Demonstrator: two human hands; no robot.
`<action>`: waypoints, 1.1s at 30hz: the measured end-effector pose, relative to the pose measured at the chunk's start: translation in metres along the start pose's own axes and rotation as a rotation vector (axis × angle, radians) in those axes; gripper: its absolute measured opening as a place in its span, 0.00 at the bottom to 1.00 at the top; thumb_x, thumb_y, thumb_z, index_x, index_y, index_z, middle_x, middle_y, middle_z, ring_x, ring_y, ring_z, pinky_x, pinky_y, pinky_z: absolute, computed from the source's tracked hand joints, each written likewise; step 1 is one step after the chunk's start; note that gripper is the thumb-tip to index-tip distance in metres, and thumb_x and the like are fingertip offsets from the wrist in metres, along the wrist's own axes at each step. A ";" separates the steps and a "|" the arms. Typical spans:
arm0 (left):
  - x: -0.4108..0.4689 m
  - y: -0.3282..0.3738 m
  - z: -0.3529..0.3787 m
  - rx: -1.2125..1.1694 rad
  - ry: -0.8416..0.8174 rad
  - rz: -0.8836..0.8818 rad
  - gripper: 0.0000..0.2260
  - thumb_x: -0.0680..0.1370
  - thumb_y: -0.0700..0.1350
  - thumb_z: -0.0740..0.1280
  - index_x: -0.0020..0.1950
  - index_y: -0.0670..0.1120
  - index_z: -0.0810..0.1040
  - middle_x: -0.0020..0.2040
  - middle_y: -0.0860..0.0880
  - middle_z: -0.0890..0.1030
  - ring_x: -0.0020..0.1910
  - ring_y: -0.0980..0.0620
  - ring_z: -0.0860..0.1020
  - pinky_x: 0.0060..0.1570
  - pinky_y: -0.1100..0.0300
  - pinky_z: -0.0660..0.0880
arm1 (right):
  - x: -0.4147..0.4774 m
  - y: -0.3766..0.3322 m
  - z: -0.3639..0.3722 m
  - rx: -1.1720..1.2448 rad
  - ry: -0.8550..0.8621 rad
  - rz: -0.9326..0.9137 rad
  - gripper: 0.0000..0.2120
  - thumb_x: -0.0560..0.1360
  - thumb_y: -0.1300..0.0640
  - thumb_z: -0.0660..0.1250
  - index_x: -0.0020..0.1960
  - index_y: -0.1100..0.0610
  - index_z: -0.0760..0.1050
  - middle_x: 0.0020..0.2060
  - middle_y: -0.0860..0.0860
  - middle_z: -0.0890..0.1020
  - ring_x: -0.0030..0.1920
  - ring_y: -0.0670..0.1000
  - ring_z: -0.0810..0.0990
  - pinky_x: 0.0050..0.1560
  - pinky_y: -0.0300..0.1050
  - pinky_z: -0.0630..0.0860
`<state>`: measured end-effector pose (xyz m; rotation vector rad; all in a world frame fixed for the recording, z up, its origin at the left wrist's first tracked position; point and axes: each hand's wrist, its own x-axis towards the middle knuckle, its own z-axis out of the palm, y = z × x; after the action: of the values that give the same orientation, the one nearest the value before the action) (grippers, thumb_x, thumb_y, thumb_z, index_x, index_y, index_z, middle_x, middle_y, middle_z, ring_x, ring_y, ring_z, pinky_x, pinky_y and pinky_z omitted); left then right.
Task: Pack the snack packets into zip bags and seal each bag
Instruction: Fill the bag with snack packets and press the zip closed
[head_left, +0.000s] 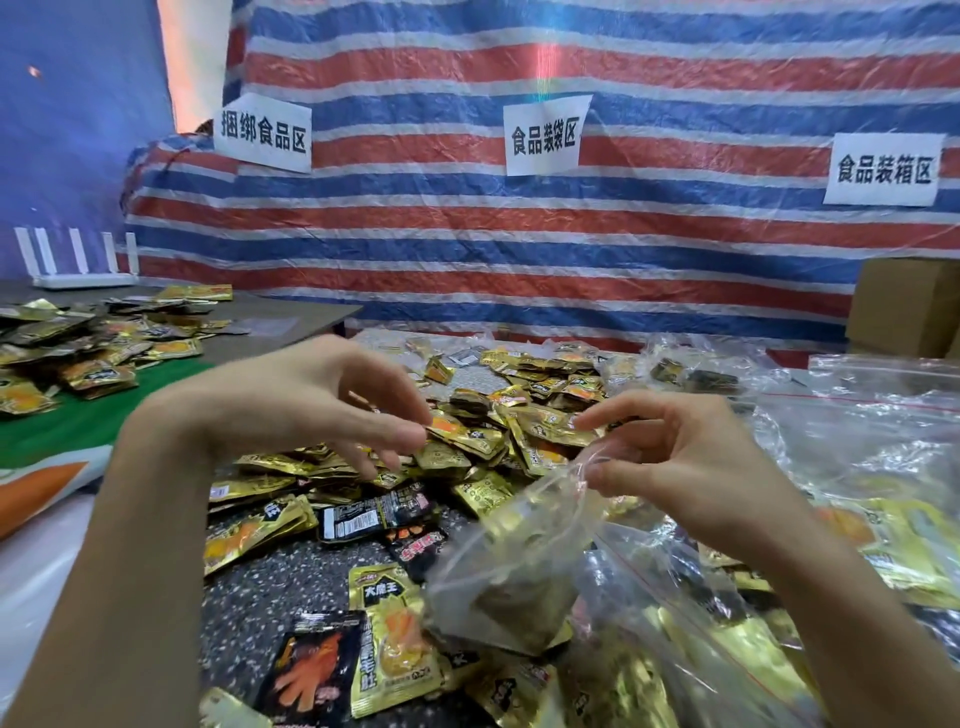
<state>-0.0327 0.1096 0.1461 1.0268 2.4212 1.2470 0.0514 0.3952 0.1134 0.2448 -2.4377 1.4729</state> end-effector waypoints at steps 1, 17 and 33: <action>-0.001 0.003 0.002 0.030 -0.062 -0.041 0.13 0.70 0.56 0.77 0.50 0.51 0.85 0.48 0.47 0.86 0.48 0.48 0.85 0.46 0.57 0.82 | 0.000 0.000 0.002 -0.009 0.024 0.004 0.14 0.68 0.69 0.77 0.50 0.56 0.83 0.36 0.51 0.87 0.38 0.49 0.86 0.44 0.39 0.83; 0.004 0.011 0.007 0.150 0.001 -0.051 0.08 0.73 0.48 0.72 0.45 0.45 0.87 0.41 0.45 0.87 0.42 0.48 0.85 0.43 0.60 0.82 | 0.002 0.001 -0.001 -0.032 0.158 0.063 0.10 0.65 0.56 0.80 0.45 0.56 0.85 0.35 0.53 0.87 0.34 0.49 0.85 0.35 0.39 0.81; 0.005 0.001 0.003 0.059 0.145 0.058 0.10 0.73 0.44 0.69 0.45 0.38 0.83 0.41 0.39 0.83 0.39 0.47 0.82 0.40 0.61 0.80 | -0.003 -0.008 -0.013 0.037 0.217 -0.067 0.12 0.71 0.71 0.74 0.41 0.54 0.86 0.37 0.53 0.87 0.41 0.54 0.86 0.40 0.39 0.82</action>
<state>-0.0344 0.1150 0.1455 1.0642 2.5680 1.3194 0.0583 0.4029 0.1243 0.1636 -2.2120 1.4367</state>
